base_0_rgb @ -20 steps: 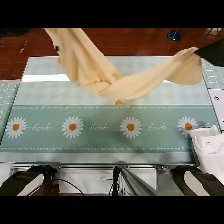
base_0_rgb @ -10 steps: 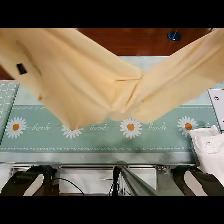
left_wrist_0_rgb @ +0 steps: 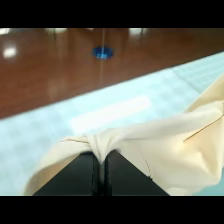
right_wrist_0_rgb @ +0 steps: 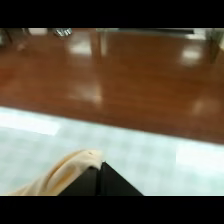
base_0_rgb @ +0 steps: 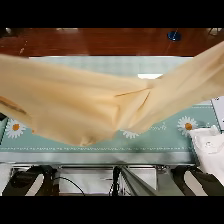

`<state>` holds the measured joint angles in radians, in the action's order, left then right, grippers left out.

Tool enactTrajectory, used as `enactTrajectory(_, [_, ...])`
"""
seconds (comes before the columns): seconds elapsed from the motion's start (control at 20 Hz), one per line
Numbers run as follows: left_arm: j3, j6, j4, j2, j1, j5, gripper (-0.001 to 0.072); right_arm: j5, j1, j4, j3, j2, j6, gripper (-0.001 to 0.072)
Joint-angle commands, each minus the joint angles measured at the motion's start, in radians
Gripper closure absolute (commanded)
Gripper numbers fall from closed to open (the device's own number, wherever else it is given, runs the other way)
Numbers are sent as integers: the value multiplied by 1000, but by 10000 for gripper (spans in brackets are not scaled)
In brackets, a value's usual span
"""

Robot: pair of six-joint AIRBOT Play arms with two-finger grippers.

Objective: Fold the shirts.

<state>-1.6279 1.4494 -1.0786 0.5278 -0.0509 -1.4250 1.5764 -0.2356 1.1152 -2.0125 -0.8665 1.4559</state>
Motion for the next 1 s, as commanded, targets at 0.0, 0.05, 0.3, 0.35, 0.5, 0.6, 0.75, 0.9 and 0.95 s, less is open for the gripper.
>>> enactTrajectory(0.0, [52, 99, -70, -10, 1, -130, 677, 238, 0, 117, -9, -56, 10, 703])
enactTrajectory(0.05, [87, 122, -69, -8, 1, -128, 677, 273, 3, 111, -9, -87, 21, 703])
enactTrajectory(0.3, [407, 130, -49, -2, 1, -85, 676, 277, 3, 60, -9, -299, 34, 703])
enactTrajectory(0.35, [475, 130, -48, -2, 0, -41, 676, 277, 3, 51, -9, -353, 34, 703])
enactTrajectory(0.5, [659, 131, -34, 13, 0, 172, 676, 276, 23, 14, -9, -514, 37, 703])
enactTrajectory(0.6, [745, 130, -2, 57, -1, 306, 676, 267, 85, 29, -9, -609, 26, 703])
enactTrajectory(0.75, [800, 64, -3, 179, -6, 427, 675, 181, 203, 106, -9, -738, -20, 702])
enactTrajectory(0.9, [800, -32, -7, 342, -5, 503, 675, 35, 277, 195, -9, -842, -37, 702])
enactTrajectory(0.95, [800, -64, -6, 398, -5, 535, 675, -10, 290, 220, -9, -868, -39, 701])
